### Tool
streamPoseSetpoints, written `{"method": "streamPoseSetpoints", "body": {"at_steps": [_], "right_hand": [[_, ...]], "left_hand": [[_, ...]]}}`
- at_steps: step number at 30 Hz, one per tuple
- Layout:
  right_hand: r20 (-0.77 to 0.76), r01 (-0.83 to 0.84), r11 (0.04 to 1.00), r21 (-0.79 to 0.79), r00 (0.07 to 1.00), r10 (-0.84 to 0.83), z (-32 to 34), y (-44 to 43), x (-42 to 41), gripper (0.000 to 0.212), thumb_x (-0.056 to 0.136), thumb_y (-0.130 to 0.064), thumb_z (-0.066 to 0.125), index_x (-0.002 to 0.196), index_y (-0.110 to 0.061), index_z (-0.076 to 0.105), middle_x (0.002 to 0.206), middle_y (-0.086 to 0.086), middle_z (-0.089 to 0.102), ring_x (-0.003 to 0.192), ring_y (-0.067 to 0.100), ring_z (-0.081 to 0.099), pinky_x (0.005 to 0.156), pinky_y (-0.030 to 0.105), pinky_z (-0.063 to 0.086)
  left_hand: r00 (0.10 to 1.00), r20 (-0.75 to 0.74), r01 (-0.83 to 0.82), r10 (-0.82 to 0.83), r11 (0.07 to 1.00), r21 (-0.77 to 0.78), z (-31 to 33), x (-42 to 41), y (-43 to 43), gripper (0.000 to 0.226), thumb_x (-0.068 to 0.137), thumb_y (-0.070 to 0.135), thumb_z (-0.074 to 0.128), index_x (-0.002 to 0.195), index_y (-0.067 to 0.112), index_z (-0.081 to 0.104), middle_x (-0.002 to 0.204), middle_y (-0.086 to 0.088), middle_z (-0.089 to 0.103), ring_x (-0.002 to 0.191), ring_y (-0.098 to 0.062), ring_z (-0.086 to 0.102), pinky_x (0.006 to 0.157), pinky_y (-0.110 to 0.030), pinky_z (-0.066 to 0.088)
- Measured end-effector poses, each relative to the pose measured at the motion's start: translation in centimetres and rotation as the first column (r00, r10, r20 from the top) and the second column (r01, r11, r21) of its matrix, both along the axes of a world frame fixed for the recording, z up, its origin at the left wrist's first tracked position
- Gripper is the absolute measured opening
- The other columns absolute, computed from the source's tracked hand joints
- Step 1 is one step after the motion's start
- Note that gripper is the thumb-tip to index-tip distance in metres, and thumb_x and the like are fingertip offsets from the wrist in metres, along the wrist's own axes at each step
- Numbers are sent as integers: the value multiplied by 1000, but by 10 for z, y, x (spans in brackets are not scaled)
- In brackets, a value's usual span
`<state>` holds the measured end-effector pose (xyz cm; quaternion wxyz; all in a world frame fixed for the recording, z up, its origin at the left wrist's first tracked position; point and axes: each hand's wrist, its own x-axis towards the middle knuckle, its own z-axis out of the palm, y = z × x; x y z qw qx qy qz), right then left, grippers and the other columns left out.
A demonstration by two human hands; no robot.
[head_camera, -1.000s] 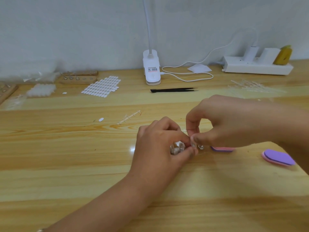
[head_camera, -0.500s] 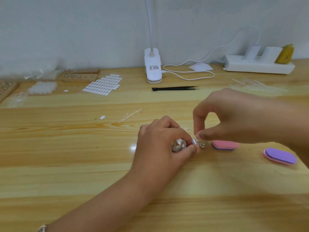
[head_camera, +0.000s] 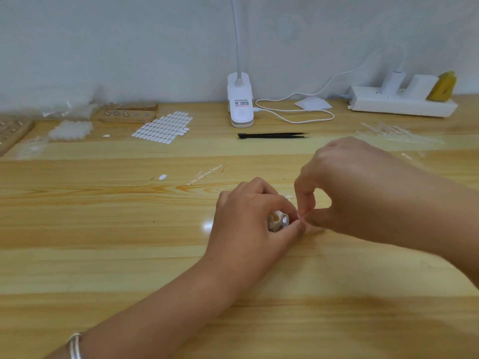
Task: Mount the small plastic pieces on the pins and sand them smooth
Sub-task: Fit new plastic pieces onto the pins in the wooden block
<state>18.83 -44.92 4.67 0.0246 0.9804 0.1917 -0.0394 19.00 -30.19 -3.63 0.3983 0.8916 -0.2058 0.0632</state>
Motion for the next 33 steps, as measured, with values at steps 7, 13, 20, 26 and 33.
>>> {"method": "streamPoseSetpoints", "body": {"at_steps": [7,13,20,26,33], "right_hand": [[-145,-4,999,48,989,11,20,1,16,16,84,-51,72,75,-38,69,82,-19,64,82,3,57,72,25,50],[-154,12,963,268,988,30,-2,18,55,9,91,-23,69,93,-26,77,90,-13,69,85,4,62,62,8,41],[-207,36,935,352,977,41,-34,26,67,16,81,-21,81,94,-26,73,81,-13,66,77,4,61,68,24,48],[-191,51,890,453,981,41,-41,21,64,17,79,-19,83,89,-29,73,84,-12,68,71,-10,55,61,8,40],[-181,36,890,455,982,53,-40,22,59,13,81,-15,80,79,-26,73,82,-8,69,75,-6,55,61,12,42]], "left_hand": [[971,-229,62,-73,997,-55,18,2,42,56,48,56,84,100,48,65,104,27,54,102,2,54,80,-10,39],[997,-71,58,-38,954,294,24,1,82,63,65,74,49,113,39,68,108,26,59,103,7,53,86,-14,41],[971,54,166,-233,820,548,17,-2,67,70,82,69,40,136,26,54,132,13,54,123,-8,45,100,-25,25],[971,82,147,-223,835,530,12,-1,64,68,79,68,46,127,23,62,123,12,59,116,-9,51,98,-26,29],[974,87,135,-209,845,518,11,1,62,68,78,70,46,127,25,62,122,15,58,118,-6,48,101,-31,31]]}}
